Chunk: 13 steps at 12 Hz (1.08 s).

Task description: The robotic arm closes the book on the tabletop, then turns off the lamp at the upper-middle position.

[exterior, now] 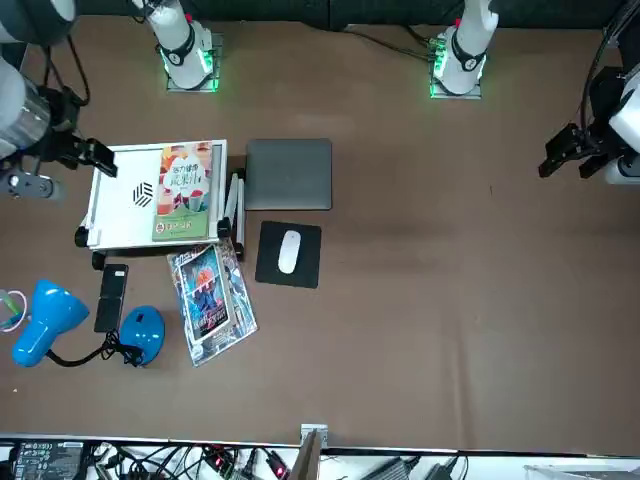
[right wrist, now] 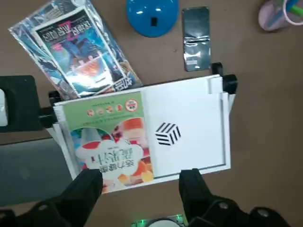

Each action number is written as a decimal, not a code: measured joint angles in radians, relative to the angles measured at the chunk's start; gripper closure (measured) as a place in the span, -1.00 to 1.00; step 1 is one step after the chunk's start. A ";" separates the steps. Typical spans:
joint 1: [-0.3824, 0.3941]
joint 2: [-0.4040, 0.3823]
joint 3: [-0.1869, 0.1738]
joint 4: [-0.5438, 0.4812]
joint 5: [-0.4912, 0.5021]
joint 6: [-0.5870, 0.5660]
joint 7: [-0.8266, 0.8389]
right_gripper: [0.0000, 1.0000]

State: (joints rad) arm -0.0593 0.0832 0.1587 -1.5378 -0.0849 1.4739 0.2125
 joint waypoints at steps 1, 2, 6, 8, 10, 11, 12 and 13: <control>-0.005 -0.011 -0.021 -0.008 0.005 -0.004 -0.027 -1.00; -0.008 -0.025 -0.047 -0.018 0.015 -0.004 -0.056 -1.00; -0.017 -0.069 -0.123 -0.058 0.052 0.010 -0.157 -1.00; -0.017 -0.074 -0.127 -0.067 0.052 0.029 -0.169 -1.00; -0.014 -0.075 -0.127 -0.073 0.053 0.049 -0.170 -1.00; -0.013 -0.075 -0.126 -0.075 0.053 0.059 -0.170 -1.00; -0.012 -0.075 -0.125 -0.076 0.053 0.068 -0.170 -1.00; -0.011 -0.075 -0.125 -0.077 0.053 0.075 -0.170 -1.00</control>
State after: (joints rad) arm -0.0706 0.0082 0.0337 -1.6146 -0.0321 1.5486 0.0429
